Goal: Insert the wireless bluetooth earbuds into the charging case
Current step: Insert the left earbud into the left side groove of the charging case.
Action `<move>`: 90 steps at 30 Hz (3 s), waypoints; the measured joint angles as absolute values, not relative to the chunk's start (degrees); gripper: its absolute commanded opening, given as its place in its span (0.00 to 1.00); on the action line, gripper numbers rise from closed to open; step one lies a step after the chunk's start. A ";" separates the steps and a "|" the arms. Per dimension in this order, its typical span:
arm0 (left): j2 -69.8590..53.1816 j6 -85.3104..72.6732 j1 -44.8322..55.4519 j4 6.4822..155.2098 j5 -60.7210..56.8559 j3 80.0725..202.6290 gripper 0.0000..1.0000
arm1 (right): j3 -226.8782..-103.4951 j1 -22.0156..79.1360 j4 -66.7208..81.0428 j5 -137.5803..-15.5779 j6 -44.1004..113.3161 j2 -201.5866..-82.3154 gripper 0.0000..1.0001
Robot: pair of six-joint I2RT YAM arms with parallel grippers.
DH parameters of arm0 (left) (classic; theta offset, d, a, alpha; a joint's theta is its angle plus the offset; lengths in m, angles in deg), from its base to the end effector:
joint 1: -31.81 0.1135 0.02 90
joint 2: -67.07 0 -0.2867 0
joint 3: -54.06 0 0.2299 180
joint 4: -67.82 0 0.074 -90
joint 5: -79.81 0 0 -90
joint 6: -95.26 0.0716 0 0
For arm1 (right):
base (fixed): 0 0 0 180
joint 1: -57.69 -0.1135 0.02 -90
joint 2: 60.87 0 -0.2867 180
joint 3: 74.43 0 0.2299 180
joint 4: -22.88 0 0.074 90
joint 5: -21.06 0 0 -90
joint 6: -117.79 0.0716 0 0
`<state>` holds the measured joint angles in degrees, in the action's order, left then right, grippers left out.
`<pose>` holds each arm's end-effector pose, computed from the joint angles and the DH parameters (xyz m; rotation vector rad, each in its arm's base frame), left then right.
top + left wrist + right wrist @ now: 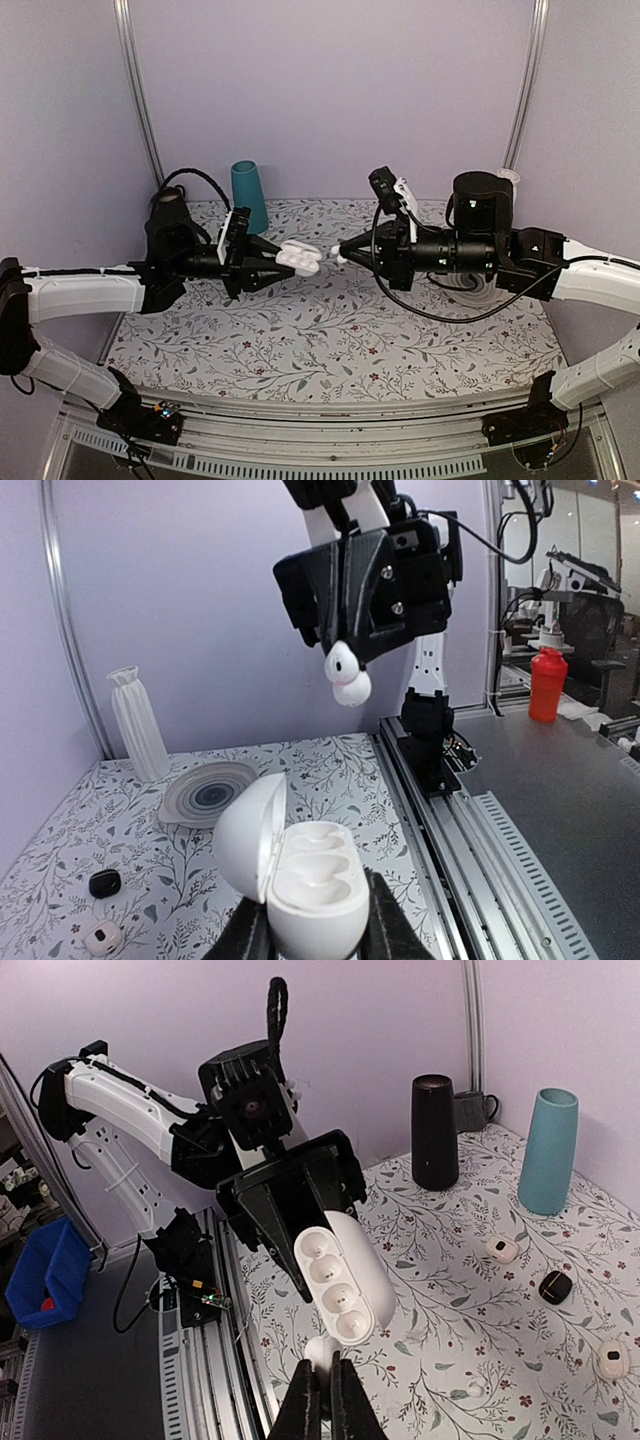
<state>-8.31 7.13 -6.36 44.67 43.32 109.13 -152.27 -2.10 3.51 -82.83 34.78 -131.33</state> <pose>0.1843 -0.2181 0.3169 1.2409 1.1199 -1.1911 0.1323 0.2614 0.3834 -1.0076 1.6103 1.0349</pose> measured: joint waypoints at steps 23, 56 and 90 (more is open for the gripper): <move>-10.99 -2.07 -8.11 43.36 50.89 110.66 0.00 | -165.21 -7.85 -1.74 -83.02 26.60 -142.10 0.02; -12.35 -6.12 -9.16 45.26 53.68 113.06 0.00 | -167.90 -9.84 -7.23 -76.51 23.85 -145.53 0.02; -11.19 -0.98 -9.18 50.70 49.03 113.39 0.00 | -170.46 -10.87 -9.59 -69.65 29.25 -146.10 0.22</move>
<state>-11.19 -0.98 -9.18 50.70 49.03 113.39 -170.46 -10.87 -9.59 -69.65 29.25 -146.10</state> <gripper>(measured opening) 0.232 0.232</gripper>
